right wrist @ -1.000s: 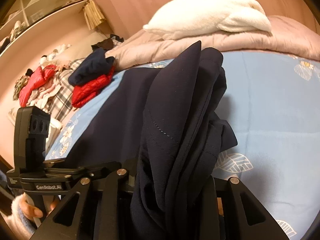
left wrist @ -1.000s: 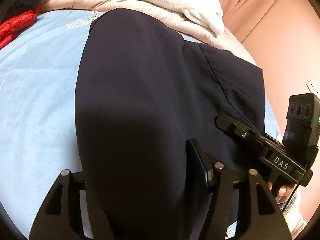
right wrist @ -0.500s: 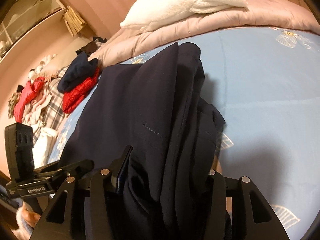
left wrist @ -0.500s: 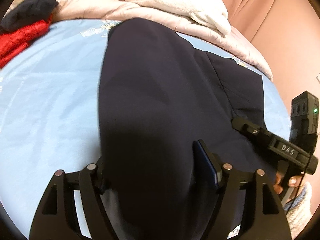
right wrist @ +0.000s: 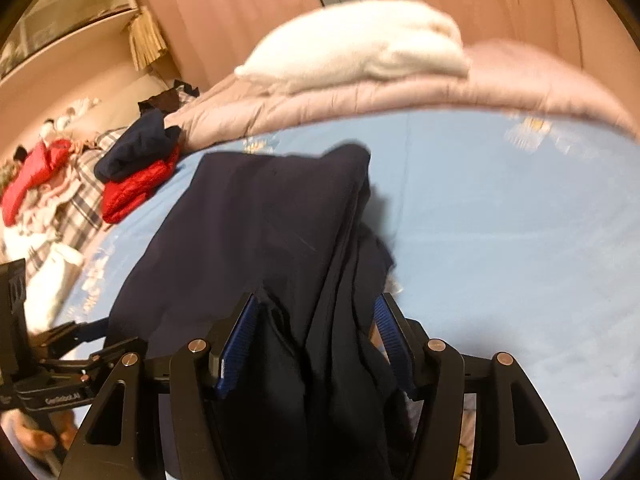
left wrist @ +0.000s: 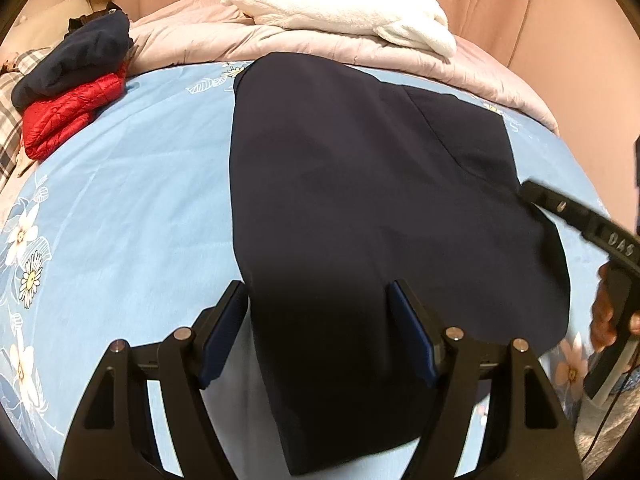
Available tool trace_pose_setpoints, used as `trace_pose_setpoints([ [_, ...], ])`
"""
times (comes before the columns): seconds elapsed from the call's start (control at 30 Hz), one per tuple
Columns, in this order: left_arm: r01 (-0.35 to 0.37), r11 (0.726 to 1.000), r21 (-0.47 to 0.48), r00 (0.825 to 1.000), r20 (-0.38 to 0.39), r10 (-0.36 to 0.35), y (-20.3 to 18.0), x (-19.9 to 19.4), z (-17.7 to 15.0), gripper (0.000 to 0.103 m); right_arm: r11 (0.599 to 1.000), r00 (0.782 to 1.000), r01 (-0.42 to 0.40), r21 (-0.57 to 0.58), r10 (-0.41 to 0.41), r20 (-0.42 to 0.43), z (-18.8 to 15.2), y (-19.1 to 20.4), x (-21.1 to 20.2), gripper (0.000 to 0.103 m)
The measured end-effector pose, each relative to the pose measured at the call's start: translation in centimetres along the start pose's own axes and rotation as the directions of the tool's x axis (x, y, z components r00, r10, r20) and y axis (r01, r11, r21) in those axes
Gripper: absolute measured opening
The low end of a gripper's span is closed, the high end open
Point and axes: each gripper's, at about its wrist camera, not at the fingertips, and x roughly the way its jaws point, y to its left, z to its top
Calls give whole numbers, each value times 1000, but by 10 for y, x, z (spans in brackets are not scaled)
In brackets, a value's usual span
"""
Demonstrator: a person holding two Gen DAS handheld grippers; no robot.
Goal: Fold large clothes
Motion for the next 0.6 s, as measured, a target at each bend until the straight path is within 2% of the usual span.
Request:
trace_pose_setpoints([
  [0.07, -7, 1000, 5, 1000, 3, 7, -1, -3, -4, 73, 999, 999, 25, -27, -24, 42, 0, 5, -11, 60],
  [0.17, -14, 1000, 11, 1000, 5, 13, -3, -6, -10, 73, 998, 996, 10, -70, -4, 90, -4, 15, -28, 60],
  [0.2, -14, 1000, 11, 1000, 6, 14, -3, -6, -11, 73, 996, 995, -7, -92, 16, 98, -7, 20, -32, 56],
  [0.23, -17, 1000, 13, 1000, 8, 16, -4, -7, -13, 73, 993, 994, -21, -120, 33, 103, -11, 25, -35, 47],
  [0.27, -19, 1000, 15, 1000, 10, 19, -4, -7, -14, 73, 990, 994, -27, -137, 42, 104, -14, 27, -36, 45],
  [0.43, -28, 999, 25, 999, 17, 28, -7, -6, -19, 73, 973, 996, -72, -219, 83, 41, -33, 44, -25, 37],
  [0.6, -35, 999, 33, 999, 16, 35, -9, -3, -23, 73, 975, 998, -51, -215, 45, -31, -41, 44, 0, 37],
])
